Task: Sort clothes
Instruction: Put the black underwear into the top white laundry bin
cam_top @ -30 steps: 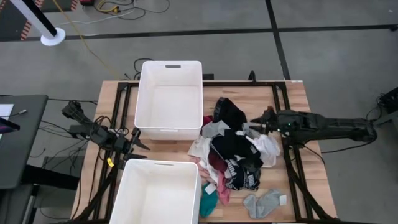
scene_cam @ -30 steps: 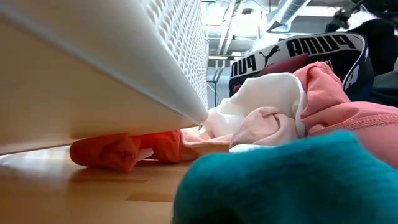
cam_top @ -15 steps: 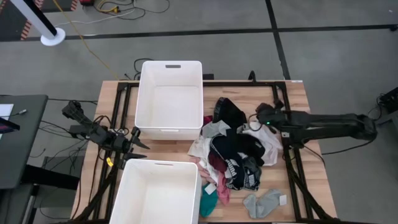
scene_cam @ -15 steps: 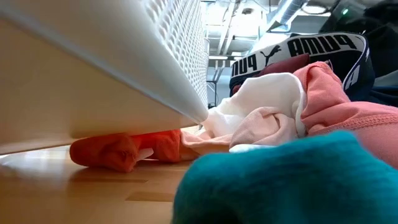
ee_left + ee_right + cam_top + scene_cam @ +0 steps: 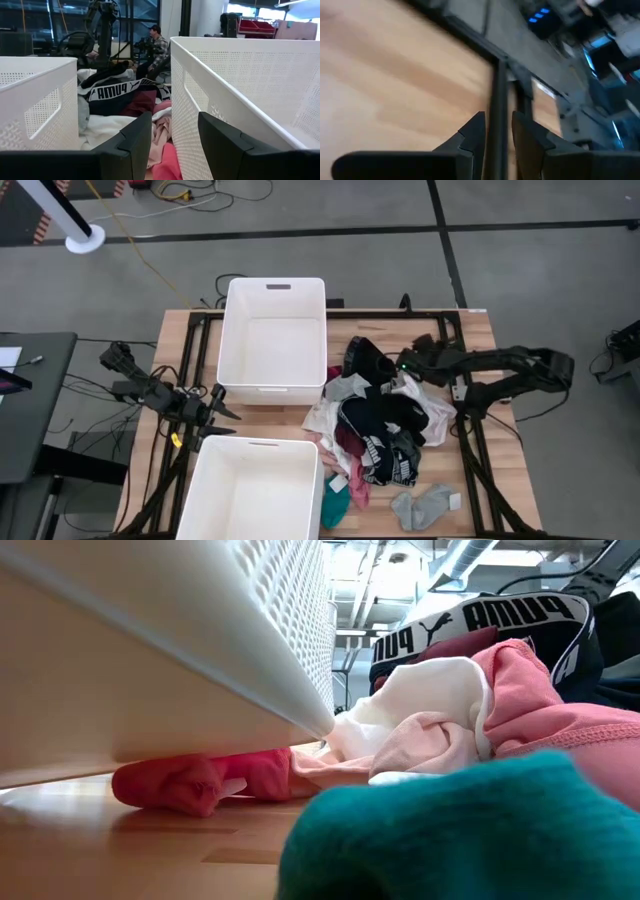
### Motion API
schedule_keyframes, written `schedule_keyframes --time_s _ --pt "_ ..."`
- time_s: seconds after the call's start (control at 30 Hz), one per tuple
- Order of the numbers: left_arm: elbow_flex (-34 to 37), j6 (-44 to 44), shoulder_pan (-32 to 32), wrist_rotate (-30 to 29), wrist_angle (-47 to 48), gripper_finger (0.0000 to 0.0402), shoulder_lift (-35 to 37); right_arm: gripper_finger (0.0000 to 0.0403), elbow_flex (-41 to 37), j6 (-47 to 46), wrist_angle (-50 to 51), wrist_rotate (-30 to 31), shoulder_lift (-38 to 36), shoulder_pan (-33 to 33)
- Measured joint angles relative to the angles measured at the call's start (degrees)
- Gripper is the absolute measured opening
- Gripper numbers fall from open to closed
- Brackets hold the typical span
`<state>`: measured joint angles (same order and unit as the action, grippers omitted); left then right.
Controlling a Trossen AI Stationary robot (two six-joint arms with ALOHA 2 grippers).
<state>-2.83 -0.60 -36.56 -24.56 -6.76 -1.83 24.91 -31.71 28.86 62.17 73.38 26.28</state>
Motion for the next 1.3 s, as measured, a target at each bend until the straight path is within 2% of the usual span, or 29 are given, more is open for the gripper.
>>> schedule_keyframes --time_s 0.1,0.23,0.53,0.63,0.83,0.93,1.13,1.3 --pt "0.00 0.04 0.00 0.02 0.00 0.0157 0.00 0.0112 0.00 0.52 -5.06 0.69 -0.48 0.08" --pt "0.00 0.09 0.00 0.04 0.00 0.0157 0.00 0.0112 0.02 9.07 -13.79 0.68 -3.63 -1.70" --pt "0.00 1.14 0.00 -0.15 -3.22 0.0157 -0.02 0.0112 0.02 28.66 -31.64 -2.89 -20.05 -9.36" --pt "0.00 -0.29 0.00 -0.13 -7.32 0.0157 -0.01 0.0112 0.04 33.37 -35.69 -10.59 -26.70 -13.35" --pt "0.00 -4.12 0.00 -0.11 -12.26 0.0157 0.00 0.0112 0.04 33.45 -35.86 -37.53 -36.63 -22.54" --pt "0.00 -4.71 0.00 -0.11 -12.44 0.0157 0.00 0.0112 0.04 31.94 -34.41 -44.88 -38.60 -28.40" --pt "0.00 -4.60 0.00 1.32 -12.89 0.0157 0.00 0.0120 0.04 30.69 -32.26 -44.57 -37.44 -41.31" --pt "-0.40 -4.70 -0.02 2.40 -13.56 0.0157 -0.02 0.0170 1.86 30.20 -32.24 -40.35 -34.31 -49.67"
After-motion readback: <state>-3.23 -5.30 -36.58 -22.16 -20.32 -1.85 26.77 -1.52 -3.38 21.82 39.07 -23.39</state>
